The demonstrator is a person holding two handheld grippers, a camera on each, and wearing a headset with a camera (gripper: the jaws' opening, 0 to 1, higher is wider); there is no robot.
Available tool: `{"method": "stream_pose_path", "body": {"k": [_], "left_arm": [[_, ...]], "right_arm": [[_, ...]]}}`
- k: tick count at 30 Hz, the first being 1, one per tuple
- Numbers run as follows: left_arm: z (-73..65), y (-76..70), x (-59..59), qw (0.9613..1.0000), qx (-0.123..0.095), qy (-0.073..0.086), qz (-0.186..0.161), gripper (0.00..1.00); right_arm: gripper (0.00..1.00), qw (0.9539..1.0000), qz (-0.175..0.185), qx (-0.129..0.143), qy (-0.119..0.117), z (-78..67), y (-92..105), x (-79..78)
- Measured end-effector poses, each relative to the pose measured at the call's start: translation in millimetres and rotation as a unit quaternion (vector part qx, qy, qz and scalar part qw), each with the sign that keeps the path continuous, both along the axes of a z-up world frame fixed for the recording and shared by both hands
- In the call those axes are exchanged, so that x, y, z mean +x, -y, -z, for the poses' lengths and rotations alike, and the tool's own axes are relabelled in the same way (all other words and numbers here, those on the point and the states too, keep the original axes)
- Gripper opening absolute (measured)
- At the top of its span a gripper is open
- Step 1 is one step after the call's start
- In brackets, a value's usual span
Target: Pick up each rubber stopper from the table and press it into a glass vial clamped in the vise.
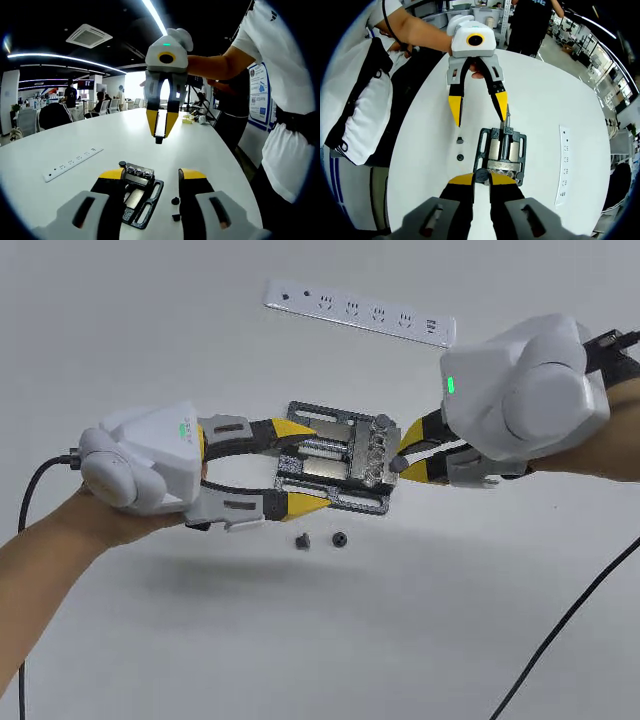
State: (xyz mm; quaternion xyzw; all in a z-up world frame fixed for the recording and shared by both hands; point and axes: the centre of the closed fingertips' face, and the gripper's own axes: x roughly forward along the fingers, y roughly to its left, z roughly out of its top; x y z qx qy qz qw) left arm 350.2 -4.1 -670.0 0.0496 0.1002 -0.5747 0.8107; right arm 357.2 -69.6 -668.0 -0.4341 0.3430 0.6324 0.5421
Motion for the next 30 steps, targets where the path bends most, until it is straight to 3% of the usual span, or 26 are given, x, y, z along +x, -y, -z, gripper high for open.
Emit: {"method": "stream_pose_path", "body": {"k": [9,30], "left_arm": [[6.8,-8.2,2.8,0.9999,0.015,-0.003,0.002,0.41],[17.8,-20.4,13.0,0.9996,0.027,-0.011,-0.004,0.44]], "right_arm": [[0.1,0.9997,0.017,-0.018,0.008,15.9,4.6,19.9],[0.1,0.9975,0.038,-0.056,0.018,53.7,6.8,55.7]]}}
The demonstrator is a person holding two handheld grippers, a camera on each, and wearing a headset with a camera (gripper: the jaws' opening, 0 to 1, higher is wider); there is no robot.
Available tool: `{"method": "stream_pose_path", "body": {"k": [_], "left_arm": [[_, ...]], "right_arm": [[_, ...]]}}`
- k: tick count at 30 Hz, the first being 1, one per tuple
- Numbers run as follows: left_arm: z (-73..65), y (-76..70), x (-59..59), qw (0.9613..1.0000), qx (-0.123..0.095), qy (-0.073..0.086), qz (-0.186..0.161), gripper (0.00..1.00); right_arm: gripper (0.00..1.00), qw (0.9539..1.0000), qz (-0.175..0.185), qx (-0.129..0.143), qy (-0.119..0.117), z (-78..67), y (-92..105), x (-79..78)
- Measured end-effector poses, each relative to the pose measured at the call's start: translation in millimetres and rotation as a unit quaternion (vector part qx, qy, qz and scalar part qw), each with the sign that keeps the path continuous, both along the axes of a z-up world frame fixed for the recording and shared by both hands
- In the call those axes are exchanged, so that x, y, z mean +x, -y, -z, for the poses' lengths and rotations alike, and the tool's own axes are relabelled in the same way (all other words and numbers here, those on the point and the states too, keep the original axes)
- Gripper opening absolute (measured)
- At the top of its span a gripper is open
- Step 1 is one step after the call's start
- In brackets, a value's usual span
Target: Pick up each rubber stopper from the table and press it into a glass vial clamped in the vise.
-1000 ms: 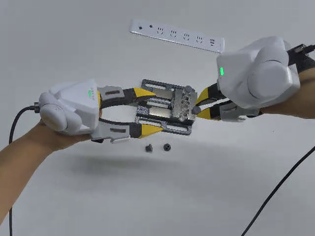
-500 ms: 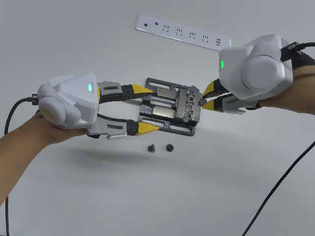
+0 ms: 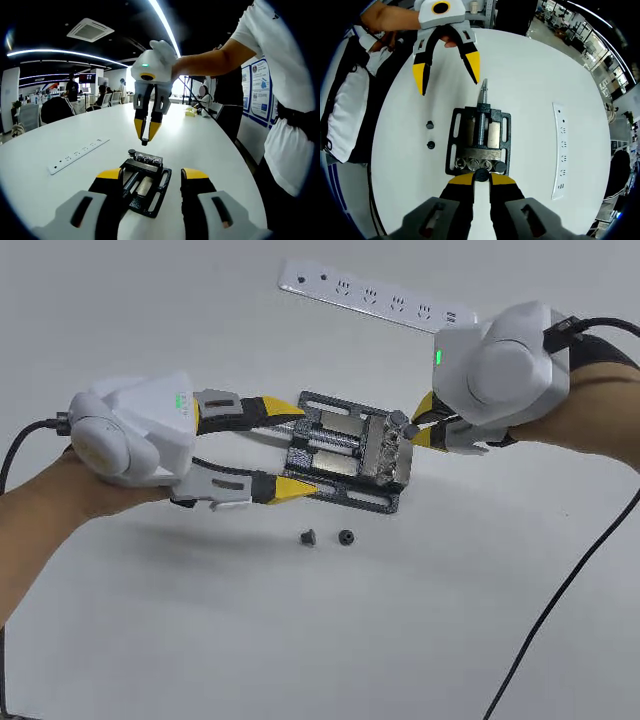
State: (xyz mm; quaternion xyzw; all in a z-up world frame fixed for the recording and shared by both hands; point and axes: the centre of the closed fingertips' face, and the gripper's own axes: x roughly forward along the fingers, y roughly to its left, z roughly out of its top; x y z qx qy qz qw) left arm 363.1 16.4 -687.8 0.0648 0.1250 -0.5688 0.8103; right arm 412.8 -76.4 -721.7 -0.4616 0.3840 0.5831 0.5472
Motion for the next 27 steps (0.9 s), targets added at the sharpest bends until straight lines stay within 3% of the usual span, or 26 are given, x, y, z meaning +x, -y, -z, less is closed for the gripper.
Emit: {"method": "stream_pose_path", "body": {"k": [14,27], "left_arm": [[3.8,-0.5,-2.3,1.0,0.001,0.0,0.001,0.44],[5.9,-1.4,-0.6,1.0,0.002,-0.002,0.001,0.44]], "right_arm": [[0.1,0.9998,-0.005,-0.018,-0.001,18.6,-3.1,6.0],[0.1,0.9998,-0.01,-0.019,-0.004,21.2,-5.1,6.6]]}}
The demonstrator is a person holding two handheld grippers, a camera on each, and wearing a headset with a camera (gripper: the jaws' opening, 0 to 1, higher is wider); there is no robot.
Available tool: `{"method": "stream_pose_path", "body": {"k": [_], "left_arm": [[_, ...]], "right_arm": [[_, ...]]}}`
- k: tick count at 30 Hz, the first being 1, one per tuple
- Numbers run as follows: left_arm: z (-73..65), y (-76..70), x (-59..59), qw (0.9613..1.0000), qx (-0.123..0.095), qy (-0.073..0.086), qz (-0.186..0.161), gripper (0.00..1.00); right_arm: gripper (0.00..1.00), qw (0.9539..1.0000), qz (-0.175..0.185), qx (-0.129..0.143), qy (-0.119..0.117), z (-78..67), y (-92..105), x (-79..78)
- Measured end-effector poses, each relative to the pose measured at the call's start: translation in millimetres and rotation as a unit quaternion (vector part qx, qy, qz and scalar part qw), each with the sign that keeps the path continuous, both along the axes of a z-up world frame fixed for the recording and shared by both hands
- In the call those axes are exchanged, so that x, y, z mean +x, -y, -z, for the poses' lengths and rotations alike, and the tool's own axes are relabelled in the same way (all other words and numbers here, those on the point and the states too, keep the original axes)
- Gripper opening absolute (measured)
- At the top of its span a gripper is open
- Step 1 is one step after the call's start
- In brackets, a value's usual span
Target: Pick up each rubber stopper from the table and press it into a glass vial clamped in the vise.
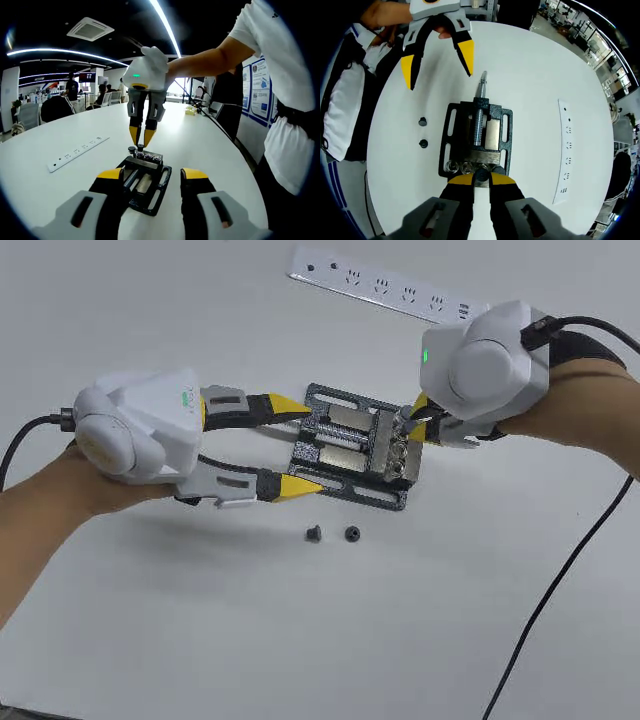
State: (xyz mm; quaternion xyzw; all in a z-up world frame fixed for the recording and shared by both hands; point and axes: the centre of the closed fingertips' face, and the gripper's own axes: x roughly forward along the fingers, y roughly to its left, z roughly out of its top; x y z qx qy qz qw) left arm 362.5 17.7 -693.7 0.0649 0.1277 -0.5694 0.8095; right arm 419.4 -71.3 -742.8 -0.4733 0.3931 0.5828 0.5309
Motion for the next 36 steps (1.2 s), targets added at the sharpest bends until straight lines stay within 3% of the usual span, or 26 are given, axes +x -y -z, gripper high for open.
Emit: {"method": "stream_pose_path", "body": {"k": [36], "left_arm": [[1.1,-2.0,2.3,1.0,-0.001,0.0,-0.002,0.43]], "right_arm": [[0.1,0.9997,-0.017,-0.02,0.0,9.3,-0.6,1.5]]}}
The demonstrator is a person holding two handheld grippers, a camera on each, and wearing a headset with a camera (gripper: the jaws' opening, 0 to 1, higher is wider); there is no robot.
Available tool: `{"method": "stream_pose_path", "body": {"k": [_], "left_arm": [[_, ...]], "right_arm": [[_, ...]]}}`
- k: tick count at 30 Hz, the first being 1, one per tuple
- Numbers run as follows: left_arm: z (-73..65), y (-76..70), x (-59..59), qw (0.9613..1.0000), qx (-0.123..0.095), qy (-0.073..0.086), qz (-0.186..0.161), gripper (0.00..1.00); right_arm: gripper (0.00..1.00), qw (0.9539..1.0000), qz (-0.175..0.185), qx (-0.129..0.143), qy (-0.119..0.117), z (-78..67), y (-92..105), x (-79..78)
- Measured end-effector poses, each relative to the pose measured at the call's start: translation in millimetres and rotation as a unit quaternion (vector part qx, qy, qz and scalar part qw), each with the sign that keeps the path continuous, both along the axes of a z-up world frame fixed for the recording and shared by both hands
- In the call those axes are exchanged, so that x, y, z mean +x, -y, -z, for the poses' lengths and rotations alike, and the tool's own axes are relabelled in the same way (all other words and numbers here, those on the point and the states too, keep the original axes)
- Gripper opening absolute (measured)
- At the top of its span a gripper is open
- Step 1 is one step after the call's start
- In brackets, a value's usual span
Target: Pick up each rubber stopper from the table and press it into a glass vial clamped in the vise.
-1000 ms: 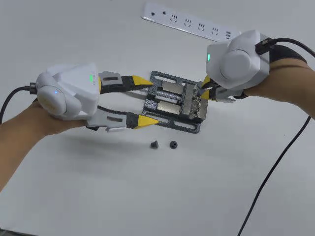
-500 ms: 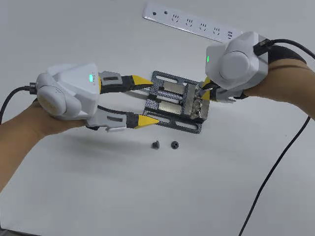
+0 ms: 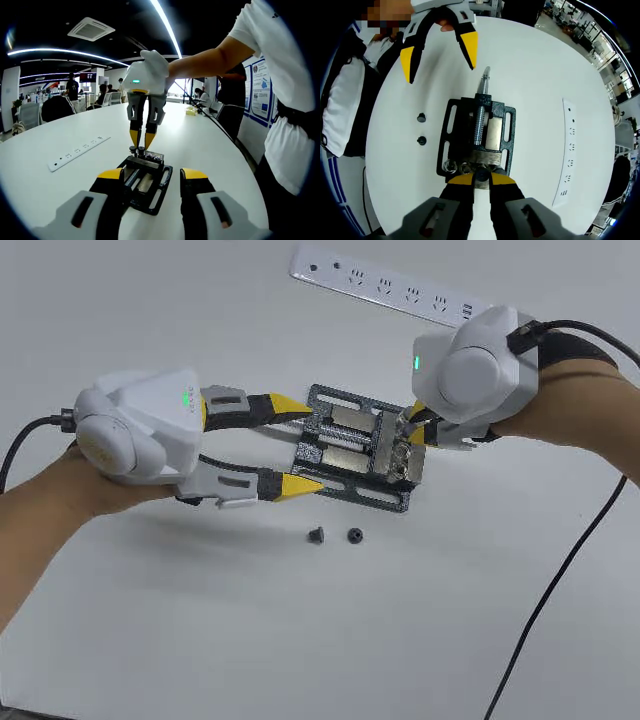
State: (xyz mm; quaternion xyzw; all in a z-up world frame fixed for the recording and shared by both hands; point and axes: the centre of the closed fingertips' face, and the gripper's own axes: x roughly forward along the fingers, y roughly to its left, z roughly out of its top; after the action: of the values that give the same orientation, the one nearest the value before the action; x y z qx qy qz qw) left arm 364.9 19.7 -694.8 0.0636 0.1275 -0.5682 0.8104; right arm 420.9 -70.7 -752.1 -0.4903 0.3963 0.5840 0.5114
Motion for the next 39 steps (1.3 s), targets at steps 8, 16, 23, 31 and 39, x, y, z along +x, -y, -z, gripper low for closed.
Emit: {"method": "stream_pose_path", "body": {"k": [8,16,23,31,39], "left_arm": [[-1.3,0.3,-0.9,1.0,0.0,0.001,0.001,0.42],[-2.1,-0.6,-1.2,1.0,0.001,0.001,0.001,0.42],[-2.2,1.8,-2.3,1.0,0.001,0.002,0.004,0.42],[-1.8,3.0,-3.1,1.0,0.002,0.002,0.004,0.42],[-1.4,2.8,-3.8,1.0,0.002,0.001,0.002,0.43]], "right_arm": [[0.11,1.0,-0.005,-0.003,0.0,0.1,0.3,-0.5],[0.18,1.0,-0.003,-0.001,0.001,-2.0,3.3,-0.3],[0.13,0.9999,0.002,0.014,0.01,-11.7,3.2,2.7],[0.04,0.9996,0.003,0.028,0.01,-12.3,1.5,3.4],[0.04,0.9993,0.005,0.036,-0.003,-10.3,-1.3,-0.3]]}}
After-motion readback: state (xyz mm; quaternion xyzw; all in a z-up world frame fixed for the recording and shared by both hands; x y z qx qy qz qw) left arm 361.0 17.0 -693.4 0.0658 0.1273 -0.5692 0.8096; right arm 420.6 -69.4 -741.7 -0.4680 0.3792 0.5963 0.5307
